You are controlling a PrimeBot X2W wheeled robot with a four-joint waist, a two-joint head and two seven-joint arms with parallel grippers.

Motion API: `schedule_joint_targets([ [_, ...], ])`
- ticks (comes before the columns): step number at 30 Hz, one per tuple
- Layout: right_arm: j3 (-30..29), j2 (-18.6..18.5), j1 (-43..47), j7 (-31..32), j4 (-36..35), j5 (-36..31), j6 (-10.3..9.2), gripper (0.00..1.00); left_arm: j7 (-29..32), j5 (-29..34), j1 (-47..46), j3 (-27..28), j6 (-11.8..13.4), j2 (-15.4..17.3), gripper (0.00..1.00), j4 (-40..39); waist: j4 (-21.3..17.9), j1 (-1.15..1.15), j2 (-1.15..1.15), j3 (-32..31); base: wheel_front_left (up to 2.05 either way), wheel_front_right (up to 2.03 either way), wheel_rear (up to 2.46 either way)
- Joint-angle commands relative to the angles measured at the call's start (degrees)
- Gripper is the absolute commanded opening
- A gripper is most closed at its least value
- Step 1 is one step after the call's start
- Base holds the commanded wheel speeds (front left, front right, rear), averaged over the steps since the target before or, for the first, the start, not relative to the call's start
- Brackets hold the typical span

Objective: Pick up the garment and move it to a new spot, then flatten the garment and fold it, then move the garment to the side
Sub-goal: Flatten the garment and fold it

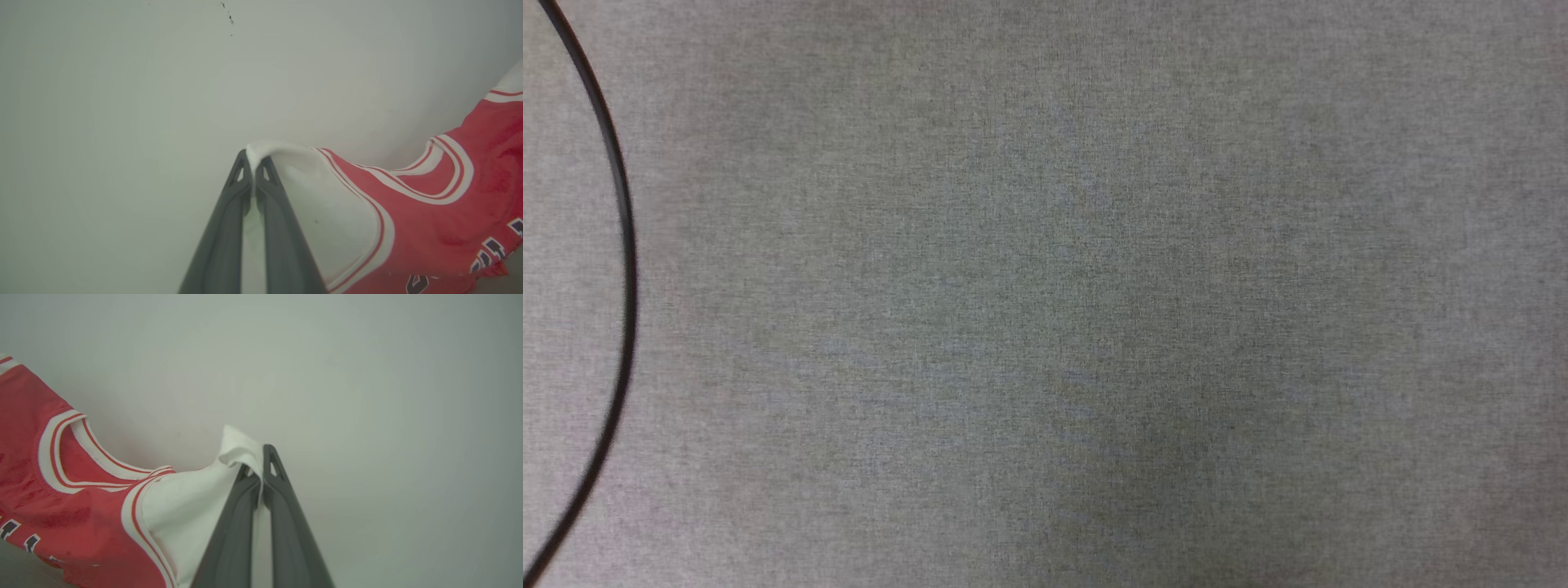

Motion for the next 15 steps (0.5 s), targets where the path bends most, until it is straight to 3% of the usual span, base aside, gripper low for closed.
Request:
schedule_joint_targets([
  [1, 1.29, 0.09, 2.58, -1.17, 0.75, 0.97, -0.09, 0.00, -1.34, -0.58, 2.52, -0.22, -0.06, -0.10, 0.00, 0.42, 0.00, -0.01, 0.00, -0.40, 0.00, 0.00, 0.00],
  [7, 7.73, -2.74, 15.83, -6.21, -0.50, 7.86, -0.09, 0.00, -6.87, -3.40, 18.85, -0.85, 1.40, 1.05, 0.00, -1.63, 0.23, -0.01, 0.00, -5.50, 0.00, 0.00, 0.00],
  [15, 11.70, -7.53, 33.76, -8.31, -7.82, 13.71, -0.09, 0.00, -7.89, -7.53, 40.73, -0.88, 7.23, 3.97, 0.00, -12.76, 0.39, -0.01, 0.00, -12.07, 0.00, 0.00, 0.00],
])
